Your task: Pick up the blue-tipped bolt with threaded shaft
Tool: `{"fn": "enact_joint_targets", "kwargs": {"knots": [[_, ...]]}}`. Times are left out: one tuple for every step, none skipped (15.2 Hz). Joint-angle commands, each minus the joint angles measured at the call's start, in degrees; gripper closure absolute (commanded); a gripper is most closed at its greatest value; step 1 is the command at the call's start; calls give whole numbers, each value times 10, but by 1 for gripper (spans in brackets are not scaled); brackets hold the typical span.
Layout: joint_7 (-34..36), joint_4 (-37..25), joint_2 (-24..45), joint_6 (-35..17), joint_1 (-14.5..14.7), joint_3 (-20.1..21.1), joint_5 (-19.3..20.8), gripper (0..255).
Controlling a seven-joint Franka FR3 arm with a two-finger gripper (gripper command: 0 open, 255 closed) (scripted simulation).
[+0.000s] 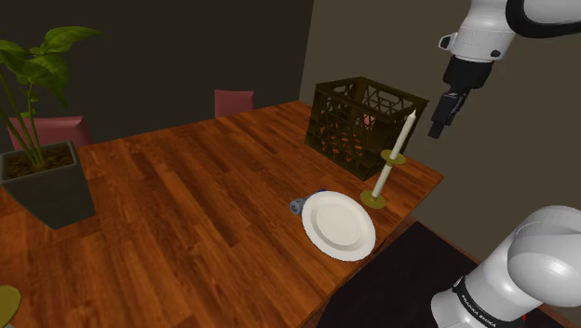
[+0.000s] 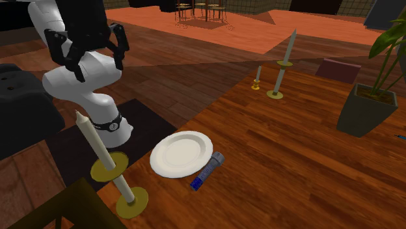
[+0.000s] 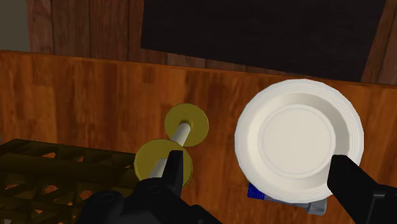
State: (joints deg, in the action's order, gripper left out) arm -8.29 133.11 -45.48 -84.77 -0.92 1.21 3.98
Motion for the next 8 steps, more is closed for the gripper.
{"fn": "enact_joint_targets", "kwargs": {"knots": [[0, 0, 0, 0, 0, 0, 0, 0], [3, 9, 9, -18, 3, 3, -4, 0], [6, 17, 19, -36, 6, 7, -9, 0], [9, 25, 29, -55, 9, 10, -13, 0], [12, 31, 41, -73, 12, 13, -17, 0], [14, 37, 53, -92, 15, 17, -21, 0], [17, 43, 65, -110, 18, 20, -24, 0], [20, 47, 79, -128, 21, 24, -28, 0]]}}
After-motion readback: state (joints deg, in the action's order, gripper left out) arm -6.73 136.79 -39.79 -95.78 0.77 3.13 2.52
